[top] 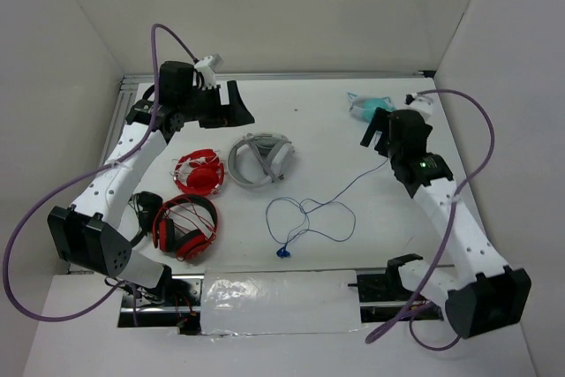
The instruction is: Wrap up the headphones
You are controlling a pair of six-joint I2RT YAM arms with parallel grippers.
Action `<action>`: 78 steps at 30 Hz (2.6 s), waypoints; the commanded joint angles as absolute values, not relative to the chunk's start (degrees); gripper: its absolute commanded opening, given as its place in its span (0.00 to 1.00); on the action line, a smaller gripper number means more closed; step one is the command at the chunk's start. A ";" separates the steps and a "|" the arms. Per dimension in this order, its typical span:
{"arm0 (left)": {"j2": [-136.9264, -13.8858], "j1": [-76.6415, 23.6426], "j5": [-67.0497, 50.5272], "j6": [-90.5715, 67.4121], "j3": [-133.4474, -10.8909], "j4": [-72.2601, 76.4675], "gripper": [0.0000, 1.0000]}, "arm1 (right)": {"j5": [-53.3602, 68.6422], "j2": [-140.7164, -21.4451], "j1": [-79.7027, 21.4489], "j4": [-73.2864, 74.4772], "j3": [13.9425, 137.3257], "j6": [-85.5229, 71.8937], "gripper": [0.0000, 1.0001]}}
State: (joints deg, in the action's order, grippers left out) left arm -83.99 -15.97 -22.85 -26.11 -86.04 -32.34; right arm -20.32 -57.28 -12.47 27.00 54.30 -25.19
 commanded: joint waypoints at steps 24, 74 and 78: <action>-93.51 -11.52 -21.35 -21.10 -100.28 -35.95 0.99 | -22.58 -128.91 -13.71 31.46 119.69 32.41 1.00; -99.84 -6.51 -31.37 -25.13 -108.19 -40.16 0.99 | -32.34 -103.20 -30.48 6.60 82.81 41.75 0.00; -101.95 -6.24 -36.55 -28.29 -108.72 -39.64 0.99 | -35.07 -96.35 -36.73 4.40 75.87 41.31 0.00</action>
State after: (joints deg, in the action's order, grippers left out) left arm -100.64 -6.63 -30.79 -25.12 -106.87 -39.44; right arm -32.77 -101.10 -34.11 10.59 79.83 40.51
